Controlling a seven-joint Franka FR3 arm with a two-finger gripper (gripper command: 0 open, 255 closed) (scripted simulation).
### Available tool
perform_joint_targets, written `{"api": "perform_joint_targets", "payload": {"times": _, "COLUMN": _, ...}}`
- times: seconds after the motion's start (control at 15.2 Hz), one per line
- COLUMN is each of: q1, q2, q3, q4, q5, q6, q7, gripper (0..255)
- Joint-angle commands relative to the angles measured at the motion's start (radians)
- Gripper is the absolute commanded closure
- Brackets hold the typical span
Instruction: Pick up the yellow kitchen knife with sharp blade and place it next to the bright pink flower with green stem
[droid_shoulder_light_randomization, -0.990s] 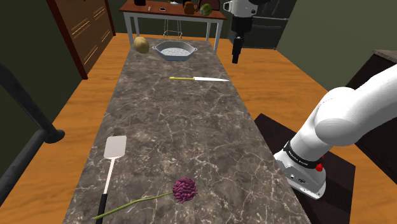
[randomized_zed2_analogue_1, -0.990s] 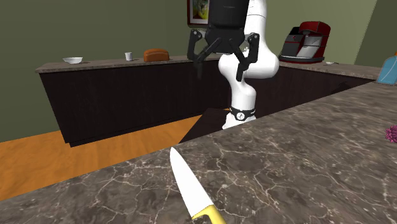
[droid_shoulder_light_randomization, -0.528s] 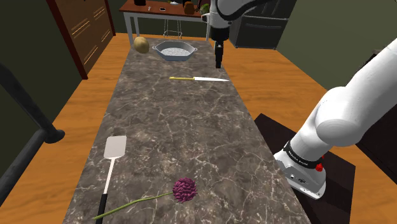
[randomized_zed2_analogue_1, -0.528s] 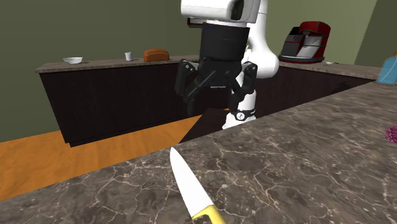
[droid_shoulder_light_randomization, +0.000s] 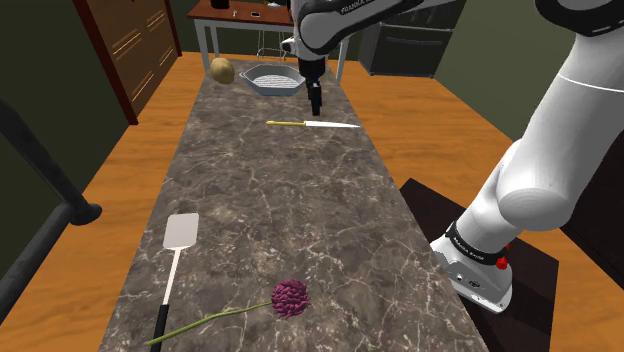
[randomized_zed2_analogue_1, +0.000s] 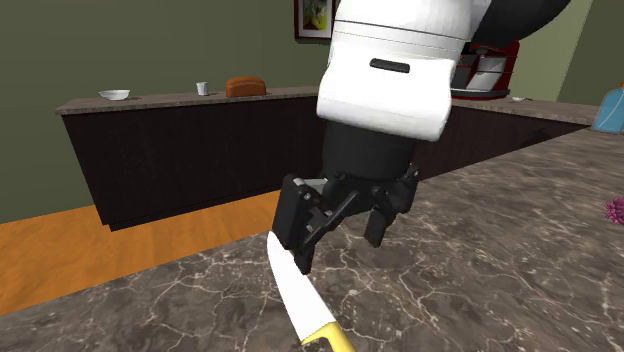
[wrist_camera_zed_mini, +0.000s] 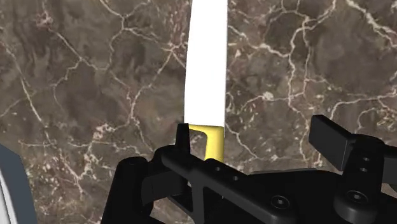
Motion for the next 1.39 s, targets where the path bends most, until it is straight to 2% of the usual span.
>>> {"api": "perform_joint_targets", "payload": {"times": 0.0, "q1": 0.005, "q2": 0.079, "q3": 0.008, "q4": 0.060, "q5": -0.009, "q6": 0.021, "q7": -0.044, "gripper": 0}}
{"api": "perform_joint_targets", "payload": {"times": 0.13, "q1": 0.012, "q2": 0.147, "q3": 0.018, "q4": 0.119, "q5": -0.019, "q6": 0.031, "q7": -0.079, "gripper": 0}}
{"api": "perform_joint_targets", "payload": {"times": 0.66, "q1": 0.004, "q2": 0.185, "q3": 0.012, "q4": 0.067, "q5": -0.028, "q6": 0.122, "q7": -0.073, "gripper": 0}}
{"api": "perform_joint_targets", "payload": {"times": 1.19, "q1": 0.004, "q2": 0.185, "q3": 0.012, "q4": 0.067, "q5": -0.028, "q6": 0.121, "q7": -0.074, "gripper": 0}}
{"api": "perform_joint_targets", "payload": {"times": 1.25, "q1": 0.004, "q2": 0.185, "q3": 0.012, "q4": 0.067, "q5": -0.028, "q6": 0.121, "q7": -0.074, "gripper": 255}}
{"api": "perform_joint_targets", "payload": {"times": 1.32, "q1": 0.004, "q2": 0.185, "q3": 0.012, "q4": 0.067, "q5": -0.028, "q6": 0.121, "q7": -0.074, "gripper": 255}}
